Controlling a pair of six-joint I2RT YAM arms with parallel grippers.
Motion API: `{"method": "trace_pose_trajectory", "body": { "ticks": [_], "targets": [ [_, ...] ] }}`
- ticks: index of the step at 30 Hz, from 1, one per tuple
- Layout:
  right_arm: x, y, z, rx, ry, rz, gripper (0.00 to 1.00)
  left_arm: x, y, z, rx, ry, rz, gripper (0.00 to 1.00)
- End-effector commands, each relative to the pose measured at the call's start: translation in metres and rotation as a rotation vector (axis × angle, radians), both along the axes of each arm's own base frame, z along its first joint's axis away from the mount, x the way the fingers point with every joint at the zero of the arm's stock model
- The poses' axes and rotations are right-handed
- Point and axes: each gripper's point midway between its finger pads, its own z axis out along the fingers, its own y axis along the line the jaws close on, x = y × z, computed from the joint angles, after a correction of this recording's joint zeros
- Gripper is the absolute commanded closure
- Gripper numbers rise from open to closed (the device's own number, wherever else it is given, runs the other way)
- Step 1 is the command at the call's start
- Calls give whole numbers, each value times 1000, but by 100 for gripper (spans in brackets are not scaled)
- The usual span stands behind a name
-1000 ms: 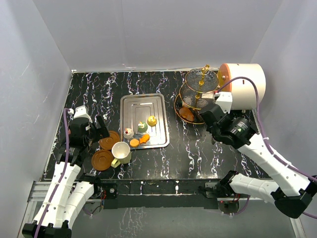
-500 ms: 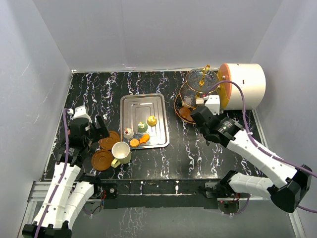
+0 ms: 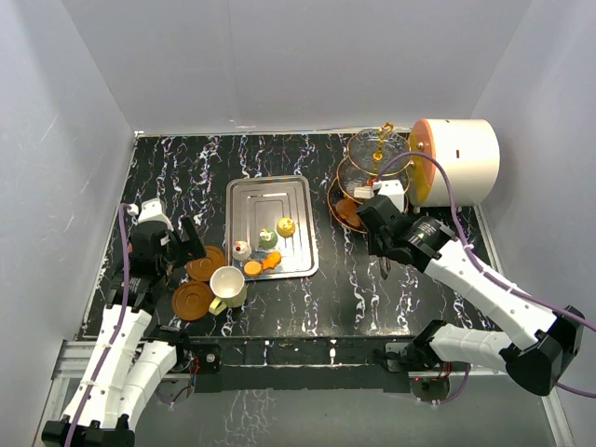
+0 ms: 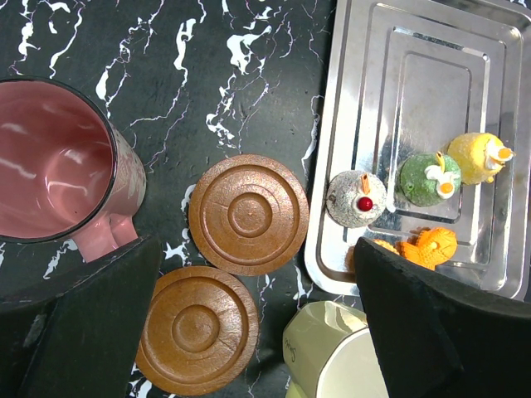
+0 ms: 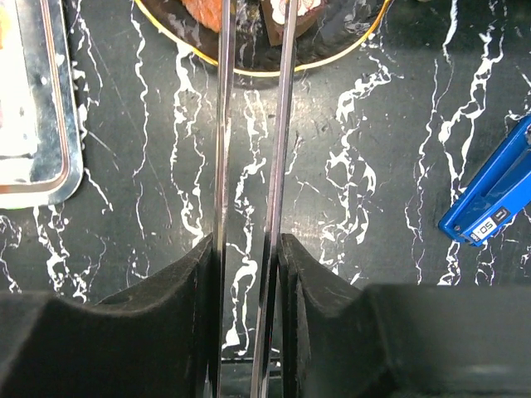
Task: Serve the afternoon tea
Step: Place the desert on the desert table.
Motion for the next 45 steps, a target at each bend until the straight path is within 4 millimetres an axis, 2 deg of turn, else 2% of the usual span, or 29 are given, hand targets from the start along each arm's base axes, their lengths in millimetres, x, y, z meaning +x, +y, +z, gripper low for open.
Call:
{"method": "trace_pose_trajectory", "body": {
  "ticks": [1, 6, 14, 22, 27, 34, 40, 45],
  "targets": [
    [-5, 10, 16, 64, 13, 38, 71, 2, -2, 8, -1, -21, -16, 1],
    [-10, 10, 22, 99, 7, 41, 66, 2, -3, 7, -3, -17, -20, 1],
    [-11, 8, 31, 119, -24, 30, 77, 2, -3, 8, -3, -21, -20, 1],
    [-11, -6, 55, 161, -94, -38, 70, 3, -4, 8, -6, -23, -24, 1],
    [-10, -11, 49, 184, -78, -75, 69, 3, -5, 6, -7, -15, -27, 1],
    [11, 0, 52, 330, -83, -22, 66, 3, -5, 5, -6, -12, -28, 1],
    [33, -3, 51, 502, -56, -8, 64, 3, -4, 5, -6, -11, -26, 1],
    [43, -1, 53, 630, -44, 17, 63, 3, -4, 4, -5, -6, -26, 1]
  ]
}}
